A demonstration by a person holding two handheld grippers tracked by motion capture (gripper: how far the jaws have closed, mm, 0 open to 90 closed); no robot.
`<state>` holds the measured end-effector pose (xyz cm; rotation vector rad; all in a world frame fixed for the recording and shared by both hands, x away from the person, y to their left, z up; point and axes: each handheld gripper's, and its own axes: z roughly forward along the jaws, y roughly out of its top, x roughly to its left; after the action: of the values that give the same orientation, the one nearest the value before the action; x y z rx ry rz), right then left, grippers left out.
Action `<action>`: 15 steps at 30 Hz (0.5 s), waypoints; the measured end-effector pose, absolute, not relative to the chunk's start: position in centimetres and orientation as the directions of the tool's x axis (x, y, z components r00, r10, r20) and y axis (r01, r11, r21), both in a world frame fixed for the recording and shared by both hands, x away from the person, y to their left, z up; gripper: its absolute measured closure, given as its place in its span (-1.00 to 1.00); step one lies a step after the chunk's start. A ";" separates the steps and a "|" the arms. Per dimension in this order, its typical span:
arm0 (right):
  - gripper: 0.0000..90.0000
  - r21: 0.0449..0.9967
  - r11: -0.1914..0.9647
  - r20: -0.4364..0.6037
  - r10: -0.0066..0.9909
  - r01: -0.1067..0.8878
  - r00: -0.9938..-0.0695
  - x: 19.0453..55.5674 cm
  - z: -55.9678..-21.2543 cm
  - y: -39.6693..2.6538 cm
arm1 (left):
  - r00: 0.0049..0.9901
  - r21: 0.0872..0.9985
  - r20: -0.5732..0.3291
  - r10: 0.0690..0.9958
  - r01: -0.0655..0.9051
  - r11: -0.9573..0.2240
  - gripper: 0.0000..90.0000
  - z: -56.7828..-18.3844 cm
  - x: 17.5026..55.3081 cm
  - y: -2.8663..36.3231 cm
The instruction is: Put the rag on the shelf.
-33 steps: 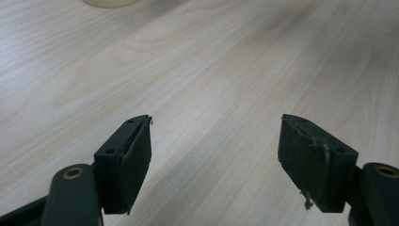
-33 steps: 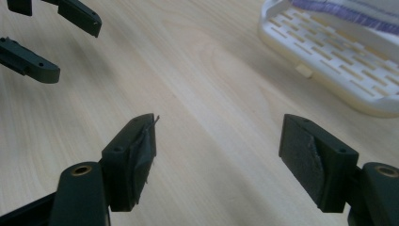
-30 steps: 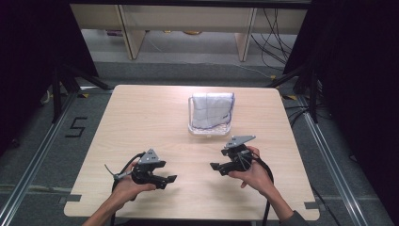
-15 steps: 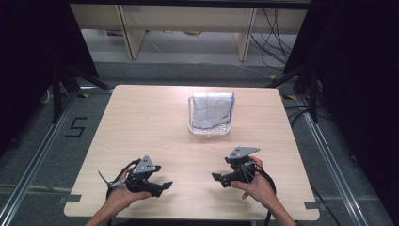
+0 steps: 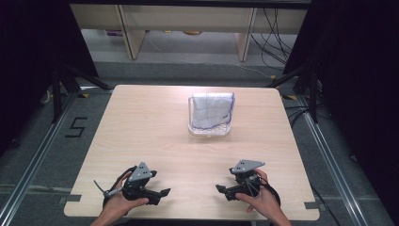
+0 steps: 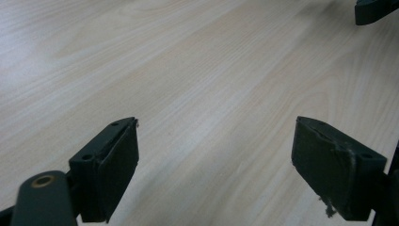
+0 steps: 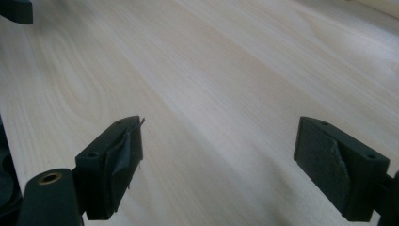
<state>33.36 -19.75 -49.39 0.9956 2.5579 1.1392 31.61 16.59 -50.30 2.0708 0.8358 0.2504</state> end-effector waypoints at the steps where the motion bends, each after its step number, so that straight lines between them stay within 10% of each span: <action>1: -0.63 0.712 0.485 0.110 0.637 0.508 -0.763 33.4 -49.4 -19.8 | 0.747 0.792 -0.140 0.649 0.478 -0.379 -0.66 -50.4 31.4 16.5; 15: -0.63 0.711 0.502 0.090 0.630 0.493 -0.772 33.0 -49.4 -19.7 | 0.762 0.781 -0.098 0.640 0.458 -0.425 -0.66 -50.6 31.0 16.4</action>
<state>32.98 -19.66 -49.39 0.9676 2.5621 1.1238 31.04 16.43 -50.59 2.0942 0.8204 0.2694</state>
